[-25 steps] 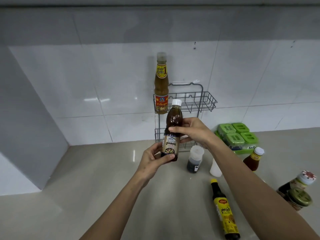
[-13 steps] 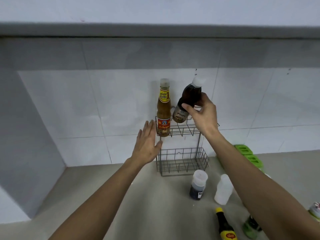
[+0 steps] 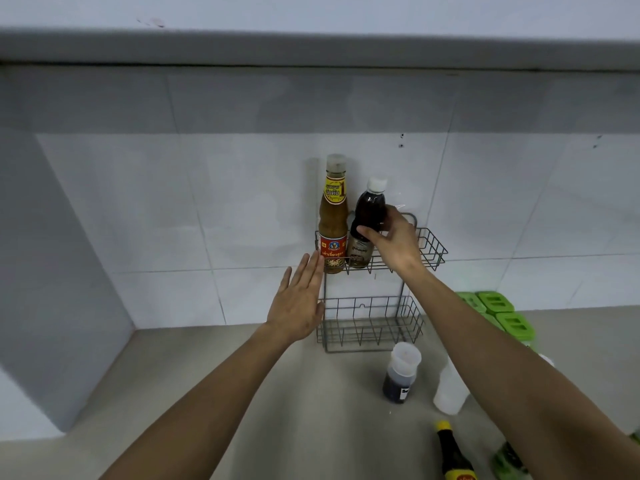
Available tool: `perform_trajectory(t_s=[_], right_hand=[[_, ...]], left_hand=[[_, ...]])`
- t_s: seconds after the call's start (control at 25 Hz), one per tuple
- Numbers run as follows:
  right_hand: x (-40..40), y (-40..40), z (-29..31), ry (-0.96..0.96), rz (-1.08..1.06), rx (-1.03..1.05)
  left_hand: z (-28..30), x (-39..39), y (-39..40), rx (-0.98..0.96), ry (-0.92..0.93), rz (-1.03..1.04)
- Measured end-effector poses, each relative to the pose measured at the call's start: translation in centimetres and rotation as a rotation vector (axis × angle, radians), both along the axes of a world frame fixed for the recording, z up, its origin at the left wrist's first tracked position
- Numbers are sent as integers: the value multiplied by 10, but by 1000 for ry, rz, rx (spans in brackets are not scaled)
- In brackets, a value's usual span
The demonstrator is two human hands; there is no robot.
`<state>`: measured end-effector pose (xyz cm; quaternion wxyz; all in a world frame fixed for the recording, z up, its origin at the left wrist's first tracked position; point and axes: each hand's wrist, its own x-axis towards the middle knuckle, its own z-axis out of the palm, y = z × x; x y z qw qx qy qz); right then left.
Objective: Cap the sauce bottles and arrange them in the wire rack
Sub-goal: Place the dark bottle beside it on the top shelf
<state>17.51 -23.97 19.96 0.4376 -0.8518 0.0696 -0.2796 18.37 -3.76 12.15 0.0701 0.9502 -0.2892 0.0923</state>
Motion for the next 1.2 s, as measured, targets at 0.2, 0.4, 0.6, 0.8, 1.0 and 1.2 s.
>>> perform_trajectory(t_s=[0.2,0.4,0.6,0.8,1.0,1.2], right_hand=[[8,-3,0,82,75,-24],[7,-8,2,122,171,0],[8,-9,0,149,178,0],[12,-9,3,185,187,3],[12,-8,4,258,153,-56],[-39,-10,-10,205,72,50]], left_hand=[[4,-1,0,-12,7,-7],[4,-3,-2,-20,27,-3],[4,-4,-3,-20,49,3],[6,-3,-4,5,44,15],[13,-2,-4,46,51,31],[4,-13,-2,-152,159,20]])
